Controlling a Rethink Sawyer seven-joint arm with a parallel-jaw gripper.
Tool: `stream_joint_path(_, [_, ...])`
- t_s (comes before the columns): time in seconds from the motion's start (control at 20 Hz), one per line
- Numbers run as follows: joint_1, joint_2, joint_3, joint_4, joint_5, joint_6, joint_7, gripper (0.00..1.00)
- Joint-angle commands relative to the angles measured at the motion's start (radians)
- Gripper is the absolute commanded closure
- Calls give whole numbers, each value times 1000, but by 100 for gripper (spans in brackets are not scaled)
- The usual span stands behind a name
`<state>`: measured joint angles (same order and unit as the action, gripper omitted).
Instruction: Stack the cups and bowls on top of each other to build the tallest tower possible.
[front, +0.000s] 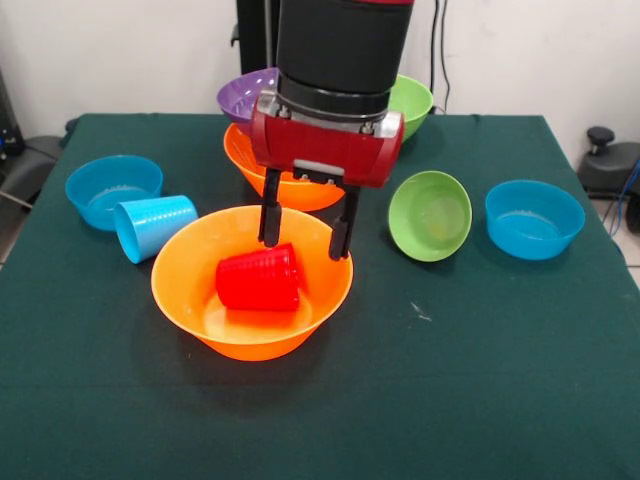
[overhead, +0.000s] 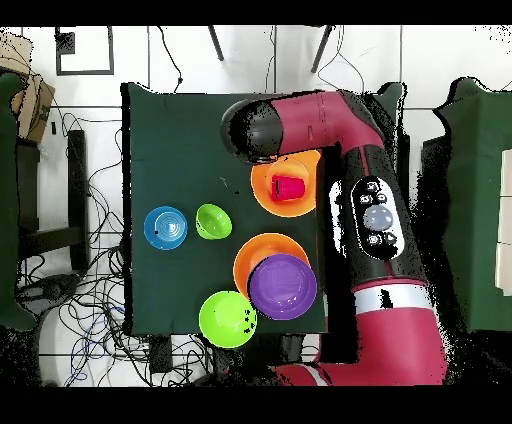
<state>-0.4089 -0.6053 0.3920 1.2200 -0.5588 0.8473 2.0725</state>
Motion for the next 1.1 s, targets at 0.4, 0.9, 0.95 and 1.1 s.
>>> stream_joint_path(0.4, [-19,103,38,-62,-120,-15,-286,0])
stream_joint_path(0.9, [1,103,20,-55,-166,-5,-283,0])
stream_joint_path(0.95, [1,95,21,-41,-163,-4,-279,0])
stream_joint_path(1.1, [3,81,26,-32,-165,9,-291,0])
